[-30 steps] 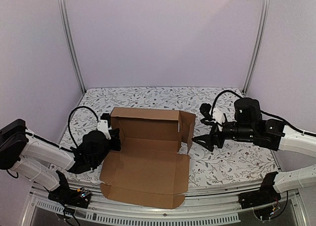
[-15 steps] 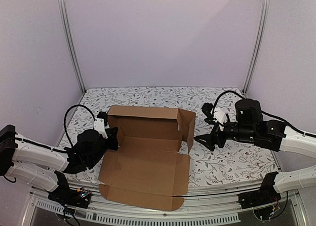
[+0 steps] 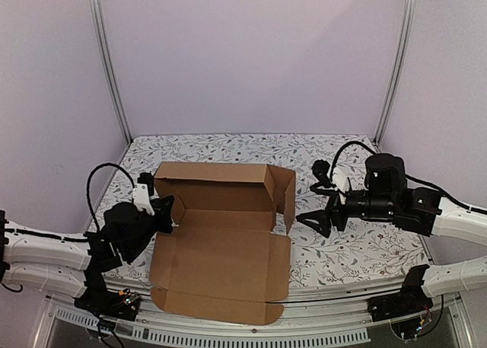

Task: Fold the paper box

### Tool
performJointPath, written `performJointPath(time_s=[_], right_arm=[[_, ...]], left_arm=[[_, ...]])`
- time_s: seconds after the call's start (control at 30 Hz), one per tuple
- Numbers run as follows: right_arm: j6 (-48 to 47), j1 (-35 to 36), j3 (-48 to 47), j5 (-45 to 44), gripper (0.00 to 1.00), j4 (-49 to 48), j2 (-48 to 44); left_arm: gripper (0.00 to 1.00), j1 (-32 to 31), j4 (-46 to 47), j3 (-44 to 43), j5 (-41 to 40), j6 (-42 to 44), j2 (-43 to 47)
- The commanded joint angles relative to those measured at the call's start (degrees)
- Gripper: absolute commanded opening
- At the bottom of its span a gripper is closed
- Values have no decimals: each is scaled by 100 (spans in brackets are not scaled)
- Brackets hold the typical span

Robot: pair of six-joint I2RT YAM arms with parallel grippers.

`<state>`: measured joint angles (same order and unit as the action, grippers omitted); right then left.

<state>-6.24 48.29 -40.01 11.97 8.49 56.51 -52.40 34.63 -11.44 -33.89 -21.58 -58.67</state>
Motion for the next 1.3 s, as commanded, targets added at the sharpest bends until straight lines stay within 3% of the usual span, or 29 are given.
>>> performJointPath(time_s=[0.0, 0.13, 0.57, 1.0, 1.27], right_arm=[[-18, -40, -115, 330, 95, -249, 293], [-94, -39, -253, 548, 92, -480, 516], [-74, 58, -401, 846, 85, -768, 1025], [281, 518, -186, 337, 77, -1297, 1524], [502, 732, -219, 15, 72, -1509, 1741]], left_arm=[[0, -86, -309, 104, 269, -17, 417], [0, -86, -359, 125, 206, 41, 516], [0, -86, 237, -83, 128, -64, -364], [0, -87, 346, -587, 54, -466, -1182], [0, -102, -147, -877, -261, -727, -1355]])
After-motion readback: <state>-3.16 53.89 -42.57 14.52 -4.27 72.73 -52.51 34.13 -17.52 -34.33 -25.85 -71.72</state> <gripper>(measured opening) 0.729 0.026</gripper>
